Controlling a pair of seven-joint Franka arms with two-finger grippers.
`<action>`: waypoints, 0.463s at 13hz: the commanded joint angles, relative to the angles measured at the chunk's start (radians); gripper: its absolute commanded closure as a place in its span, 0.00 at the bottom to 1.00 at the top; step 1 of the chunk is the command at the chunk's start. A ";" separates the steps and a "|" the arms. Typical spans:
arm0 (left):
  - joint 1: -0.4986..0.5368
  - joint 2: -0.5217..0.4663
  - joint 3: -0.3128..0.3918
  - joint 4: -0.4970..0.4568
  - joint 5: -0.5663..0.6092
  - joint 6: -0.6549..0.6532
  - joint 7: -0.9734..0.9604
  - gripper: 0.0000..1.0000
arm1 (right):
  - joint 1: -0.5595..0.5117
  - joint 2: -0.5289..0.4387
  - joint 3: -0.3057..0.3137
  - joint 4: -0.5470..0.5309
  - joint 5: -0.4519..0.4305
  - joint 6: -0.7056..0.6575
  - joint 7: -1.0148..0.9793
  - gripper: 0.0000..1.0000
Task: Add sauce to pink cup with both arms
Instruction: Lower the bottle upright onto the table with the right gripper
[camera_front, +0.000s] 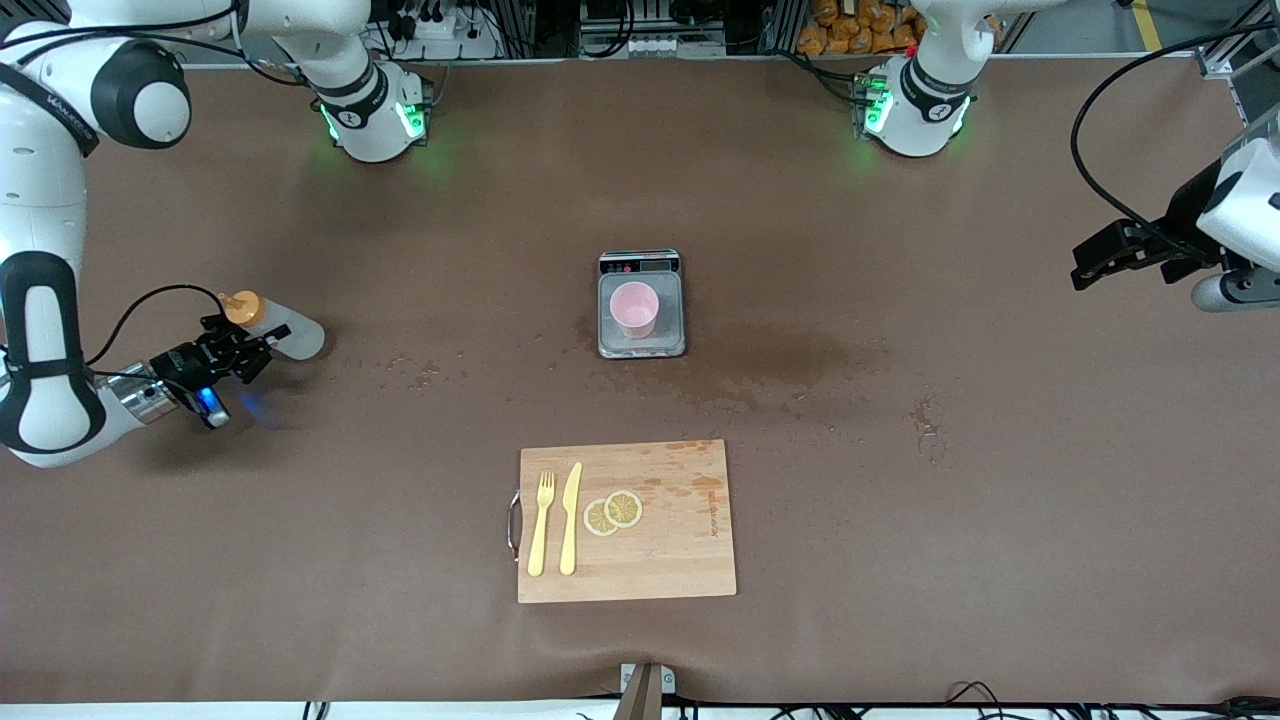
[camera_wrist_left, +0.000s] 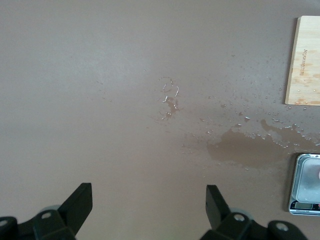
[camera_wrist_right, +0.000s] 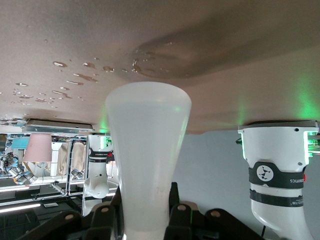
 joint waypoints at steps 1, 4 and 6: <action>0.003 -0.016 -0.002 -0.005 0.024 -0.012 0.017 0.00 | -0.004 -0.004 0.010 -0.017 0.014 0.012 0.003 0.61; 0.002 -0.014 -0.002 -0.005 0.024 -0.012 0.017 0.00 | -0.006 -0.004 0.010 -0.033 0.014 0.023 -0.007 0.33; 0.002 -0.014 -0.002 -0.005 0.024 -0.012 0.017 0.00 | -0.012 -0.006 0.010 -0.031 0.013 0.023 -0.007 0.19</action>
